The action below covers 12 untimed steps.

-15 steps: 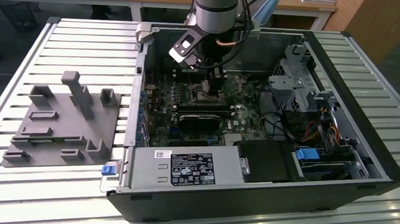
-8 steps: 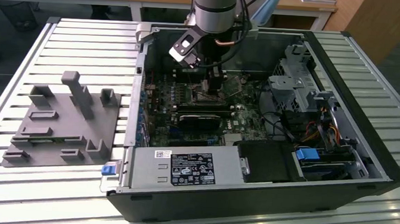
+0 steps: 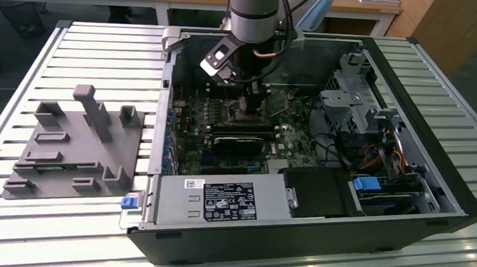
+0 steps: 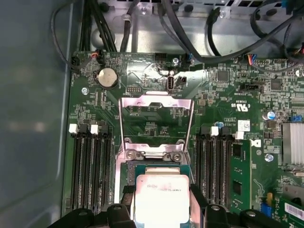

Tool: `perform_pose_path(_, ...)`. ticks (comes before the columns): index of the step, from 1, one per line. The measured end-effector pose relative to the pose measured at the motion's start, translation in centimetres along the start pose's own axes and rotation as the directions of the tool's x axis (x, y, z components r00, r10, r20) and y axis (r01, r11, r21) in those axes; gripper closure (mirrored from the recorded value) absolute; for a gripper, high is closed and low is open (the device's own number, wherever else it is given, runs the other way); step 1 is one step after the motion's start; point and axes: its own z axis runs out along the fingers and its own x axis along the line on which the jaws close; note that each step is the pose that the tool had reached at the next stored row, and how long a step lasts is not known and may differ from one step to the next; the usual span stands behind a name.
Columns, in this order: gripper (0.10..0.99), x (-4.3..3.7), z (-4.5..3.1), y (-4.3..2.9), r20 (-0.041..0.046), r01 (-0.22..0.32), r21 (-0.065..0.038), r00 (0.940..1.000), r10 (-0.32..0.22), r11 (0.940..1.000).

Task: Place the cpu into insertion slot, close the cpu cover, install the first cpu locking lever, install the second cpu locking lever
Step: 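Place the cpu into insertion slot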

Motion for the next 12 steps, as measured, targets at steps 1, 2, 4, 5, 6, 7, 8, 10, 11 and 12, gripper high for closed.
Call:
perform_pose_path(1,0.545,0.02,0.08,-0.04,0.0001,-0.001,0.000,1.0000,0.001,1.0000)
perform_pose_path(2,0.545,0.03,0.18,-0.06,0.0003,-0.001,0.000,1.0000,0.001,1.0000)
perform_pose_path(4,0.545,0.06,0.39,-0.09,0.0005,-0.001,0.000,1.0000,0.001,1.0000)
perform_pose_path(5,0.545,0.06,0.46,-0.09,0.0004,-0.001,0.000,1.0000,0.001,1.0000)
perform_pose_path(6,0.545,0.06,0.51,-0.10,0.0005,-0.001,0.000,1.0000,0.001,1.0000)
perform_pose_path(7,0.545,0.06,0.54,-0.11,0.0006,-0.001,0.000,1.0000,0.001,1.0000)
perform_pose_path(8,0.545,0.06,0.57,-0.11,0.0006,-0.001,0.000,1.0000,0.001,1.0000)
perform_pose_path(10,0.545,0.06,0.63,-0.11,0.0005,-0.001,0.000,1.0000,0.001,1.0000)
perform_pose_path(11,0.545,0.06,0.66,-0.12,0.0006,-0.001,0.000,1.0000,0.001,1.0000)
perform_pose_path(12,0.545,0.07,0.70,-0.12,0.0009,-0.001,0.000,1.0000,0.001,1.0000)
